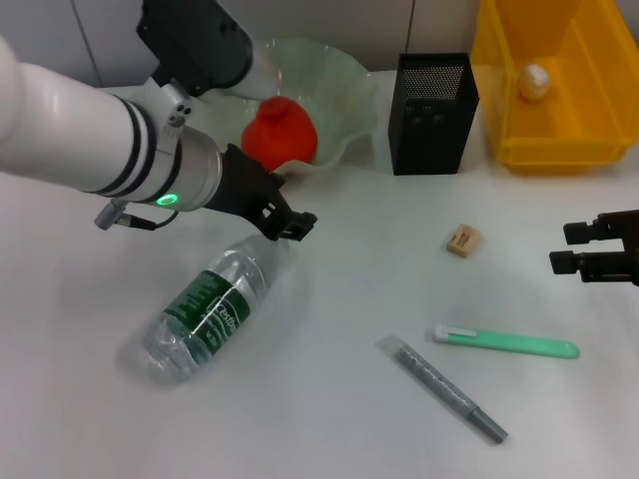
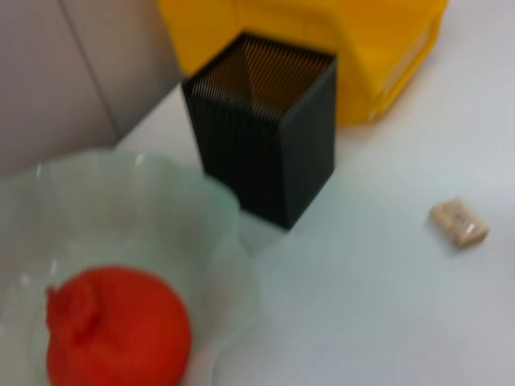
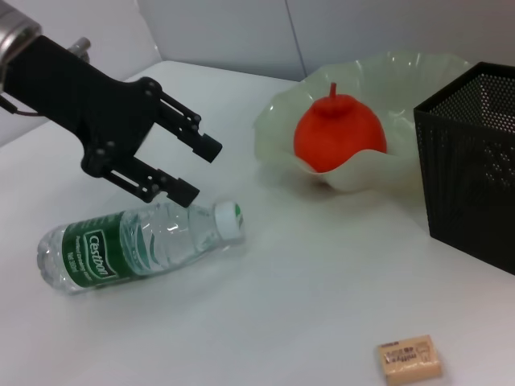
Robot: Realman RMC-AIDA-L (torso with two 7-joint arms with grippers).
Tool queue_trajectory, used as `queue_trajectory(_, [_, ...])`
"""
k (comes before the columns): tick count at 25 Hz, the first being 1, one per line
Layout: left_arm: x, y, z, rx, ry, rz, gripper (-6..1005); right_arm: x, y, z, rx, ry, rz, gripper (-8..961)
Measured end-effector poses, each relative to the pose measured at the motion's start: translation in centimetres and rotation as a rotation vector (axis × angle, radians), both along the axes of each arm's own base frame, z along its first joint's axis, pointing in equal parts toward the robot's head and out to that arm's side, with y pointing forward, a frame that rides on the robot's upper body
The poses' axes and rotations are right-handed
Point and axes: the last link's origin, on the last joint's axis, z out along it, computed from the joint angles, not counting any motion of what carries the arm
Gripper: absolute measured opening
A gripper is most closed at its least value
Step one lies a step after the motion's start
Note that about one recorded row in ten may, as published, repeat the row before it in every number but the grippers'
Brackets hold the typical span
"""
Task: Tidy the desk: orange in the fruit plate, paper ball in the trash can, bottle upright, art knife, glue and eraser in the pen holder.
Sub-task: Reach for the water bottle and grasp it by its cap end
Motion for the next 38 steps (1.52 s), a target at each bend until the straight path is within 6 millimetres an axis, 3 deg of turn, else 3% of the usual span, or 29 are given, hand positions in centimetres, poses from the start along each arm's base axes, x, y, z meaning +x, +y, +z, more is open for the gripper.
queue_trajectory(10, [0.0,-0.1,-2.0,0.014,0.154,0.043,606,0.0,0.1,-0.6,-0.002,-0.001,0.029,527])
queue_trajectory(38, [-0.1,1.1,-2.7,0.032,0.162,0.066,611,0.1,0.3,-0.7,0.01,-0.004,0.022,410])
